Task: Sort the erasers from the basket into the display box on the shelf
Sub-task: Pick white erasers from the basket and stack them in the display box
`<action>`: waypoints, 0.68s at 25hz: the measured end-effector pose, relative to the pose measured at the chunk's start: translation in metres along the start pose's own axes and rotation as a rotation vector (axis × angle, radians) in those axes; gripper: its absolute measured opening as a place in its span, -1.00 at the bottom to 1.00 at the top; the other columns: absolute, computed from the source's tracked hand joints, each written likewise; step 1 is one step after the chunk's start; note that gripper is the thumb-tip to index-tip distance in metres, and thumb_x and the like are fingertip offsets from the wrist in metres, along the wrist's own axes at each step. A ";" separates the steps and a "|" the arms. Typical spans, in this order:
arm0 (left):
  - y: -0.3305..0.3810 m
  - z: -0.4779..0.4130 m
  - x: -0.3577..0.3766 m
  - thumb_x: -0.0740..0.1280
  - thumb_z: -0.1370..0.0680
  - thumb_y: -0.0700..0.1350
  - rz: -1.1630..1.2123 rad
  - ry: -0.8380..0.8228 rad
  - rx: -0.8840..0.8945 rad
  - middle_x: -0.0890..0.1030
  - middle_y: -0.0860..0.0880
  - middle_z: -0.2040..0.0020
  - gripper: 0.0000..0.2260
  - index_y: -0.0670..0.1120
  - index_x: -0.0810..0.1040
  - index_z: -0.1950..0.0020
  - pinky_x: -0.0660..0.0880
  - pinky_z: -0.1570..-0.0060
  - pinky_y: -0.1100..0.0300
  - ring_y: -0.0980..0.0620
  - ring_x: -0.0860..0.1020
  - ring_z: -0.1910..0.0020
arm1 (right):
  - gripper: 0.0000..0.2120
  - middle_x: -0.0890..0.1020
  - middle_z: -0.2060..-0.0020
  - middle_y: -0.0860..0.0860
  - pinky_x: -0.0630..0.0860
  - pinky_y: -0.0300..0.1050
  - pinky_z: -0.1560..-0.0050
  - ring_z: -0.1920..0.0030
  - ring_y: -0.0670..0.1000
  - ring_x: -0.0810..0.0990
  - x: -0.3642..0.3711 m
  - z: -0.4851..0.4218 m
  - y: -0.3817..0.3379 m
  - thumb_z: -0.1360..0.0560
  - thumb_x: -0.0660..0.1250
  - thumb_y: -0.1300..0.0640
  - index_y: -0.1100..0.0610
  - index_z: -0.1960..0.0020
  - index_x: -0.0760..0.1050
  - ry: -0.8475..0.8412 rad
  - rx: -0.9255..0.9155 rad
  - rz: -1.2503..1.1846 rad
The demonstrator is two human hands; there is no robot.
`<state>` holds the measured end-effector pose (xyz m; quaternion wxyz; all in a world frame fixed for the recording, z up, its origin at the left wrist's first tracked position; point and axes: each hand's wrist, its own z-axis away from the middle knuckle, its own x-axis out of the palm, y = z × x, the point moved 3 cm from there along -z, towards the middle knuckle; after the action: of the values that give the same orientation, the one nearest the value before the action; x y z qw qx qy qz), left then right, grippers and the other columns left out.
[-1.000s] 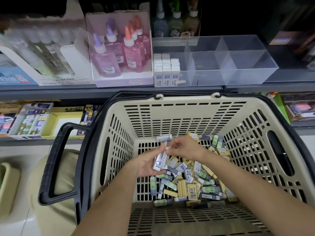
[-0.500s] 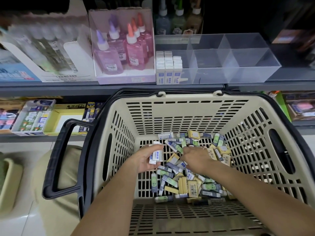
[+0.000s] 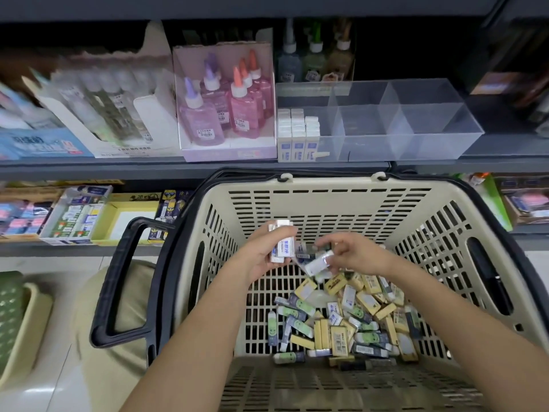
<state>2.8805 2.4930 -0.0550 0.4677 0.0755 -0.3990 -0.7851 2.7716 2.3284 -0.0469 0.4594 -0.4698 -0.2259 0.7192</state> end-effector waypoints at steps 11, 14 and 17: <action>0.097 0.041 0.023 0.44 -0.42 -0.16 -0.119 0.012 0.403 0.57 -0.03 0.31 -0.82 -0.07 0.50 0.04 0.48 0.45 0.26 0.10 0.55 0.39 | -0.92 0.63 0.43 -0.06 0.49 -0.35 0.33 0.43 -0.19 0.52 -0.111 0.016 -0.115 -0.39 0.42 0.00 -0.09 0.28 0.60 0.493 -0.306 -0.008; 0.130 0.036 0.032 0.44 -0.43 -0.13 -0.074 0.043 0.510 0.58 -0.03 0.34 -0.83 -0.05 0.48 0.06 0.53 0.41 0.18 0.04 0.53 0.39 | -0.96 0.64 0.35 0.06 0.55 -0.28 0.23 0.37 -0.13 0.60 -0.146 -0.007 -0.139 -0.45 0.39 0.21 0.13 0.14 0.62 0.700 -0.320 -0.027; 0.147 0.022 0.032 0.44 -0.43 -0.11 0.003 0.087 0.540 0.57 -0.01 0.35 -0.81 -0.06 0.48 0.04 0.54 0.37 0.15 0.07 0.52 0.43 | -0.85 0.68 0.14 0.11 0.48 -0.13 0.00 0.08 0.08 0.63 -0.167 -0.027 -0.158 -0.48 0.34 0.14 0.14 -0.01 0.62 0.804 -0.285 0.334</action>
<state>2.9510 2.4444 0.0703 0.4483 0.2307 -0.5737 -0.6455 2.8893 2.2550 0.1384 0.3190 -0.8001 -0.0478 0.5058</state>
